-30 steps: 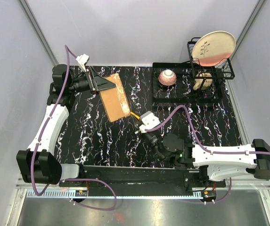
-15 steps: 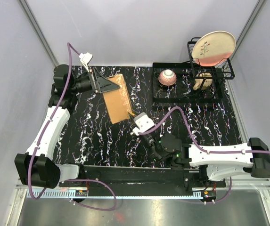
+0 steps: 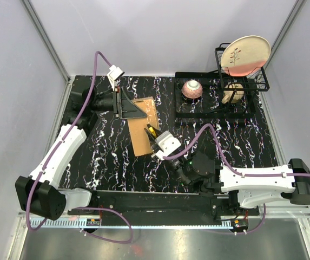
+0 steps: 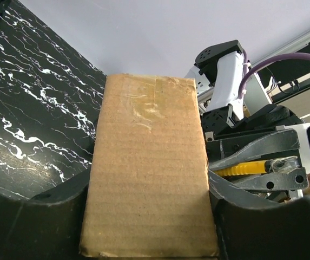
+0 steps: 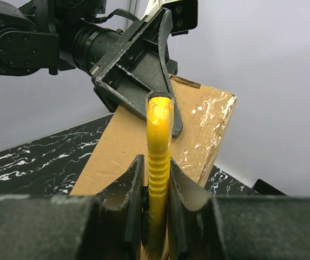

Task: Unpack the express box
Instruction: Cut the express box.

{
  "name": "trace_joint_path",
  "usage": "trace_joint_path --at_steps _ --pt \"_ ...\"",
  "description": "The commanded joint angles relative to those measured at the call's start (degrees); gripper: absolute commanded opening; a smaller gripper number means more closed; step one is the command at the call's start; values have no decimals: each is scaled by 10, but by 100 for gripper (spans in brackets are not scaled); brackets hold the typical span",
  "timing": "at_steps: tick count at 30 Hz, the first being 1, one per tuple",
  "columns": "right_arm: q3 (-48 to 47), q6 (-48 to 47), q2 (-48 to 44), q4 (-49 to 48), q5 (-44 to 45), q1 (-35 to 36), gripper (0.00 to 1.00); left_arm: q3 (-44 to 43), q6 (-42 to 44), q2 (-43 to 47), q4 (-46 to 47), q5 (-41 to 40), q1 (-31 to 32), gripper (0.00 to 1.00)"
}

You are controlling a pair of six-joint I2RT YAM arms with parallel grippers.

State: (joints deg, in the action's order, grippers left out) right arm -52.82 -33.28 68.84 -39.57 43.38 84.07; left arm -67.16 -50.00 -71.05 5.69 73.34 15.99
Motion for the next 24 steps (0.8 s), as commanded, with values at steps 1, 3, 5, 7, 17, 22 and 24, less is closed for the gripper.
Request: trace_joint_path --at_steps 1,3,5,7,17,22,24 --pt "-17 -50 -28 3 19 -7 0 2 -33 25 -22 82 6 29" --pt "-15 -50 -34 6 18 -8 0 2 -13 25 -38 74 5 28" --pt "-11 -50 -42 7 22 -8 0 3 -17 23 -35 78 6 27" --pt "-9 -55 -46 7 29 -7 0 3 -20 23 -28 80 5 26" --pt "-15 -34 -99 110 63 -6 0 -18 20 25 -52 89 -9 24" --pt "-16 -4 -104 160 69 -7 0 -32 26 30 -55 101 -9 24" --pt "-17 -2 -106 162 69 -6 0 -32 24 36 -53 103 -9 24"
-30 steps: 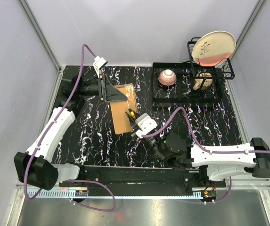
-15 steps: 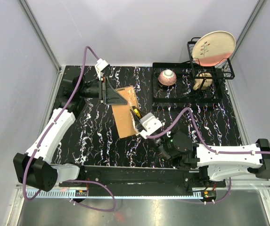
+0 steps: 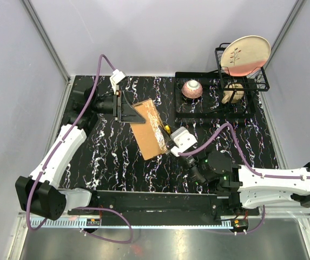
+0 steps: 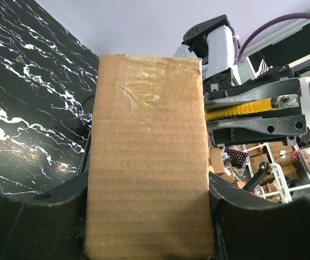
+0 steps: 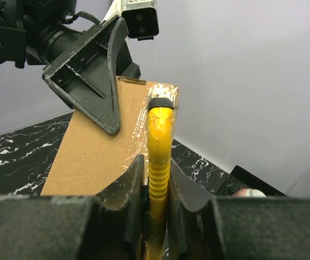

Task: Unpack the express box
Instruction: Cut the express box.

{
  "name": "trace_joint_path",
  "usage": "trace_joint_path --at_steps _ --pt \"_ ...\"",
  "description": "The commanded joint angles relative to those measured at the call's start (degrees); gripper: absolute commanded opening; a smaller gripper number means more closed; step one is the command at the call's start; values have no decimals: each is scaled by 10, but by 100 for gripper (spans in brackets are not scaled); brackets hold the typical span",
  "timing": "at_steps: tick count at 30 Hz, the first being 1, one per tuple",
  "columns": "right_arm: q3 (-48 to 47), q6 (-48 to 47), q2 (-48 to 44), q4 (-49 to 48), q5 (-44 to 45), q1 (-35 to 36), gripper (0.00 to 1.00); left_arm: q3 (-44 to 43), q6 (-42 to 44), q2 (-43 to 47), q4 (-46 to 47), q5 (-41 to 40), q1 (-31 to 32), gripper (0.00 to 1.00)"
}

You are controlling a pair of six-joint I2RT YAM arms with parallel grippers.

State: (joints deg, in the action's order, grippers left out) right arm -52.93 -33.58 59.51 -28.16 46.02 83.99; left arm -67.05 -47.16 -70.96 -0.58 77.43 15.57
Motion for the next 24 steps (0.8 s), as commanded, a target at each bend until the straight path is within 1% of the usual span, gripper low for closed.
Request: trace_joint_path --at_steps 1,4,13,19,21,22,24 --pt "-17 0 -11 50 43 -6 0 -36 -5 38 10 62 -5 24" --pt "-22 -2 -7 57 51 -7 0 -37 -7 44 16 71 -5 23" --pt "-53 22 -42 61 43 -7 0 -14 18 50 12 77 -5 23" --pt "-54 73 -35 135 27 -7 0 -26 11 51 12 84 -7 22" --pt "-59 84 -34 161 9 -7 0 -32 8 52 13 84 -7 22" --pt "-63 92 -33 195 3 -7 0 -33 8 51 14 85 -10 22" --pt "-82 100 -28 233 -8 -7 0 -34 7 50 14 87 -12 22"
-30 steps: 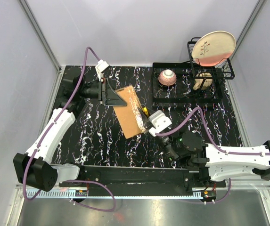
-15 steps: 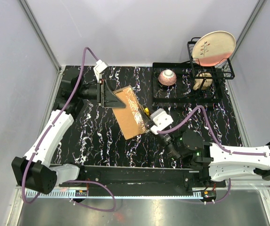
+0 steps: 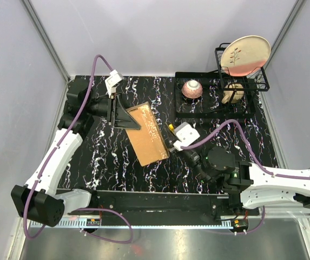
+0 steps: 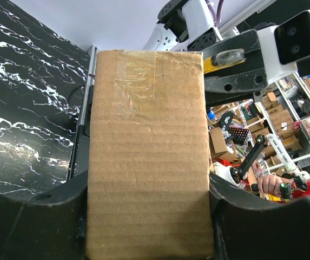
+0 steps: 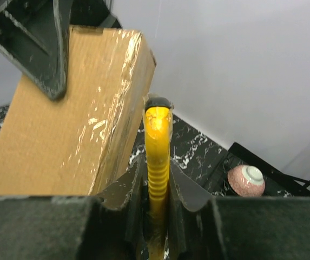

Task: Unpack the express box
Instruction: Cut the express box.

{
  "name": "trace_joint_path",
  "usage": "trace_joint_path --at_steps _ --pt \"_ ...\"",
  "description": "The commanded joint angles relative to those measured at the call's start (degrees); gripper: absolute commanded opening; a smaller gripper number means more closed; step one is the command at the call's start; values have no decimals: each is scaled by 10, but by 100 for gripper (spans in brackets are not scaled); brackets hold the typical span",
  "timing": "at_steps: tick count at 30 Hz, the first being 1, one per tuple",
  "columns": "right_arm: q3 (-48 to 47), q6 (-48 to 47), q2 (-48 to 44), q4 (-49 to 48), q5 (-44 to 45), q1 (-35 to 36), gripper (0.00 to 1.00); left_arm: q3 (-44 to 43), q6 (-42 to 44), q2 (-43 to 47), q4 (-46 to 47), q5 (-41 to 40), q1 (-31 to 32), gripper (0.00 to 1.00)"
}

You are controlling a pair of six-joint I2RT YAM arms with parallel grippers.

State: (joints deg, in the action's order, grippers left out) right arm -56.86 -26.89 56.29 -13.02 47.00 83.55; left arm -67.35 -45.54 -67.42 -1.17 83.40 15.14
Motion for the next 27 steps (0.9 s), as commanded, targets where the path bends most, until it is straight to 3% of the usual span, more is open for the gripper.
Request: trace_joint_path --at_steps 1,9,20,27 --pt "-47 46 7 119 -22 -2 0 -31 -10 14 20 27 -13 22" --pt "-56 96 -30 190 -53 -1 0 -29 11 9 13 4 -45 20" --pt "-87 110 12 236 -78 -1 0 -89 216 -2 -218 -67 -49 19" --pt "-96 107 0 235 -68 -1 0 -104 237 -8 -261 -72 -49 17"
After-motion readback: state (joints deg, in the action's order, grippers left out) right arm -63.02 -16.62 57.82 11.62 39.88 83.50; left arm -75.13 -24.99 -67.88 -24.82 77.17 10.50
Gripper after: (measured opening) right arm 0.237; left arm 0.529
